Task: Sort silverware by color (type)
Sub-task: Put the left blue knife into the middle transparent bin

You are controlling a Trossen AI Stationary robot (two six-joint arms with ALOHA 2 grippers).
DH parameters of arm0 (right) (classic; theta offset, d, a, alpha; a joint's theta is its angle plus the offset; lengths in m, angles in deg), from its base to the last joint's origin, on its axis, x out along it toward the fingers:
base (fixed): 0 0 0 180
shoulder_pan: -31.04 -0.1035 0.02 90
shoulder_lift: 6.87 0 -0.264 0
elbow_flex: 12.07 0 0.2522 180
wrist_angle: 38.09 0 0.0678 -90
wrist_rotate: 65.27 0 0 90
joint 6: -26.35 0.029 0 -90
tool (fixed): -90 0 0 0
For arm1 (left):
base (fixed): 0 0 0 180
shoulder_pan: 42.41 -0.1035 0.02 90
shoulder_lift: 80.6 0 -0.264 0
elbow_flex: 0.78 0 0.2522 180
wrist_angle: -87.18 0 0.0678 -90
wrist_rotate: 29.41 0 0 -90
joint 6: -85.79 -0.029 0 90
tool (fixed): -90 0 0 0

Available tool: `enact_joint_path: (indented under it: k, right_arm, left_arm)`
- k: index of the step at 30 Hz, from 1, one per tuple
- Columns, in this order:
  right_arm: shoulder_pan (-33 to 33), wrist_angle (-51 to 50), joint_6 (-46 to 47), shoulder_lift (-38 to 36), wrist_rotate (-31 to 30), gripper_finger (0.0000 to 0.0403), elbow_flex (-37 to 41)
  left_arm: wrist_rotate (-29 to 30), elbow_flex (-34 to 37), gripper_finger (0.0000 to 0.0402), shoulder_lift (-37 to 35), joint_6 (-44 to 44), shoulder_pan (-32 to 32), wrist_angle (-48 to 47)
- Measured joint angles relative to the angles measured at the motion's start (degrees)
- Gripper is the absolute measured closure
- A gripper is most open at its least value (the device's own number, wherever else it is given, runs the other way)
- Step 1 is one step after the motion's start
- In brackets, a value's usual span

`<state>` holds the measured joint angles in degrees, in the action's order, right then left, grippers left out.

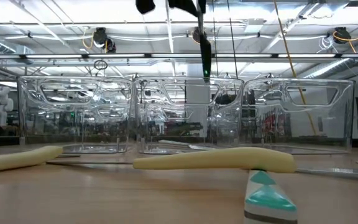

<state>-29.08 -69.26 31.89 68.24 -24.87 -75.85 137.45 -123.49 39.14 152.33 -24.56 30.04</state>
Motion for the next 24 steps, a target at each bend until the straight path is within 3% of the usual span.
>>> enact_joint_path:
  k: [24]
  right_arm:
    - [0.07,-1.57,-7.77,0.02,0.30,0.0387,0.00]
  left_arm:
    - [-8.27,-0.04,0.0341,4.44,3.13,-5.19,-3.23]
